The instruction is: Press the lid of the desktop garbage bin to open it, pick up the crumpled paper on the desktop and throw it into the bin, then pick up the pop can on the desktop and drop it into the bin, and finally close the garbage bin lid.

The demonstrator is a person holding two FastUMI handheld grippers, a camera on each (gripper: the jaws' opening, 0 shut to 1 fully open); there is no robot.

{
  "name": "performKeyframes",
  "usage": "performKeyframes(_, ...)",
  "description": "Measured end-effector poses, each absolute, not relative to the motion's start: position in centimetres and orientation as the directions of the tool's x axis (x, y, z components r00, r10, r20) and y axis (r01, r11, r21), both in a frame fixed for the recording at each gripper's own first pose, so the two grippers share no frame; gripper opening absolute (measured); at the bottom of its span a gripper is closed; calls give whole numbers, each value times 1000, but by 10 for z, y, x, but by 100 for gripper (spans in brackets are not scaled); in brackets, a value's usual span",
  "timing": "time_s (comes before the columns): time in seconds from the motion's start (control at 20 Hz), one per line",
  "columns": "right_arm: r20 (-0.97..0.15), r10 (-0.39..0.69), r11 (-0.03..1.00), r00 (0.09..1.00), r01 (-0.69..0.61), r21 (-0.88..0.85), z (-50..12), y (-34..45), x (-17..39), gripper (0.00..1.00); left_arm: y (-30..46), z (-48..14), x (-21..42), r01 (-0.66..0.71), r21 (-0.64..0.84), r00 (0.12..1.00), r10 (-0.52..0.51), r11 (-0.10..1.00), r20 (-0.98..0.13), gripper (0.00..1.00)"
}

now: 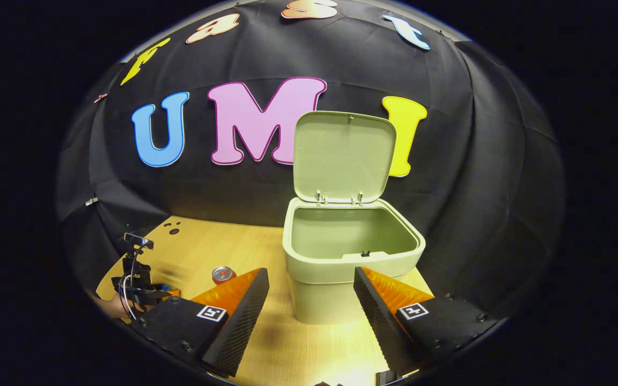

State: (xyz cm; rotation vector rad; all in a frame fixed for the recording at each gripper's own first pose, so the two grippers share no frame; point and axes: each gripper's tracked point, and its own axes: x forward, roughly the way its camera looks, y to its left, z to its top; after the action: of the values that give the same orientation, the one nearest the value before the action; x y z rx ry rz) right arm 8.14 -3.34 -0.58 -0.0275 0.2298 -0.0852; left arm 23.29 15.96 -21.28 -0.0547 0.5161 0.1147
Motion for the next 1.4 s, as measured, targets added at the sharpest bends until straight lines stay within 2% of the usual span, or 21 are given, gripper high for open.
performKeyframes(0.15,-212,-93,995,973,87,-39,-2,-29,75,100,158,-215,234,-131,-25,869,102,991,-484,59)
performKeyframes(0.2,-210,-94,995,973,88,-39,-2,-27,72,100,158,-216,234,-130,-24,869,102,991,-485,59)
performKeyframes(0.3,-207,-92,996,974,85,-39,-1,-21,66,100,159,-215,234,-125,-27,872,96,992,-481,48)
performKeyframes(0.4,-203,-94,995,975,85,-51,-1,-16,57,100,159,-214,234,-119,-34,875,89,992,-475,47)
performKeyframes(0.75,-203,-70,991,977,44,-126,-1,0,22,98,164,-201,233,-108,-65,888,66,992,-455,35)
performKeyframes(0.8,-193,-60,991,979,35,-130,1,0,19,98,164,-194,231,-113,-71,893,70,991,-445,37)
performKeyframes(0.95,-150,-29,993,988,11,-121,6,3,14,98,169,-170,218,-127,-20,898,106,992,-426,37)
performKeyframes(1.1,-142,19,994,990,-34,-103,4,-1,15,98,160,-128,200,-128,-17,925,114,992,-363,37)
performKeyframes(1.4,-124,59,992,991,-72,-103,1,-42,18,98,118,-15,176,-98,-142,978,69,985,-198,37)
